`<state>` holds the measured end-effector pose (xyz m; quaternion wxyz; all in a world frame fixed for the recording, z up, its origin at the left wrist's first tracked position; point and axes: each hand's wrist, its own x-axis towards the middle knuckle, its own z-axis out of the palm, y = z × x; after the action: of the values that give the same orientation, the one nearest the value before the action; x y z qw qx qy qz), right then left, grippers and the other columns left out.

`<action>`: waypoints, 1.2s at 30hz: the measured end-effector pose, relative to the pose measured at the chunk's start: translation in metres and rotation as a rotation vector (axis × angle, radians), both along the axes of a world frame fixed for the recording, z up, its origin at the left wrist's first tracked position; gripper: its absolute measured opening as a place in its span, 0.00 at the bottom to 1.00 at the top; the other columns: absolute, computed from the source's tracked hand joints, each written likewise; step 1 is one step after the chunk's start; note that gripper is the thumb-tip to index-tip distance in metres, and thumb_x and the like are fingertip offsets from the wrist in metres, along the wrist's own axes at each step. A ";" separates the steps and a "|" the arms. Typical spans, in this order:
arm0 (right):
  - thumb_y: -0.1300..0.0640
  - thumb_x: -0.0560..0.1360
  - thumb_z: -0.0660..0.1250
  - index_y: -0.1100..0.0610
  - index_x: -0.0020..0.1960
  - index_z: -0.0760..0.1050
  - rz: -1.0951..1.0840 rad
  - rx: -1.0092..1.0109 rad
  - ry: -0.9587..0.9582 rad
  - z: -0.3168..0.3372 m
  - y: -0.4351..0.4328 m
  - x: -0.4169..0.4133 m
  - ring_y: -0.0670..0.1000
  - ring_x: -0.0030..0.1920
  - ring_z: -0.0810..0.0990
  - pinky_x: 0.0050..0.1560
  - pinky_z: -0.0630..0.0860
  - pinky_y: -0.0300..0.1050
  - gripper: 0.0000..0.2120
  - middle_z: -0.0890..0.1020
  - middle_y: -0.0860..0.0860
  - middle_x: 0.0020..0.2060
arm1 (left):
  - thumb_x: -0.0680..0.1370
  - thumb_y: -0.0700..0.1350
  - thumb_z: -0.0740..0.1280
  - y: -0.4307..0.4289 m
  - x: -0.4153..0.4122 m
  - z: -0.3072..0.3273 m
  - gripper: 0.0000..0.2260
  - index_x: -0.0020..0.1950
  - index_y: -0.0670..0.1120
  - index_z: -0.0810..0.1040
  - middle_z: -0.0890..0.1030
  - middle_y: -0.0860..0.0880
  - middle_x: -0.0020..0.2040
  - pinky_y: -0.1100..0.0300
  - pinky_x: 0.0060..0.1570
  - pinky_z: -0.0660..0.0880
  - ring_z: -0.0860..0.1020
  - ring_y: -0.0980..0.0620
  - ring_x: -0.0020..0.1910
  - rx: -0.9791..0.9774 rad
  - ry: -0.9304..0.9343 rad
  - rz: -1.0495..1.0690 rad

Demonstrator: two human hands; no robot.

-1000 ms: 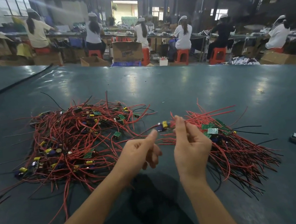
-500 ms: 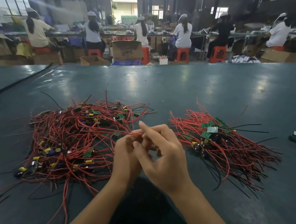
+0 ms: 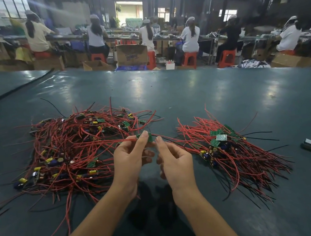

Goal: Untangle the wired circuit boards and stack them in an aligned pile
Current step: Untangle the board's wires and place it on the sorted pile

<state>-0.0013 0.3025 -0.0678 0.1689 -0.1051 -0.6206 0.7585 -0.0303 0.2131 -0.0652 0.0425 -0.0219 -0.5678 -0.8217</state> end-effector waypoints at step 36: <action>0.64 0.77 0.69 0.57 0.55 0.83 -0.445 -0.173 0.220 0.001 0.049 -0.018 0.44 0.30 0.81 0.30 0.75 0.37 0.08 0.86 0.49 0.36 | 0.72 0.50 0.69 -0.006 -0.008 0.000 0.09 0.34 0.48 0.79 0.80 0.47 0.30 0.64 0.28 0.75 0.77 0.52 0.28 -0.040 0.067 -0.156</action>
<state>-0.0189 0.3511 -0.0670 0.3883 -0.1699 -0.4931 0.7598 -0.0385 0.2069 -0.0656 -0.0032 -0.0944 -0.5789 -0.8099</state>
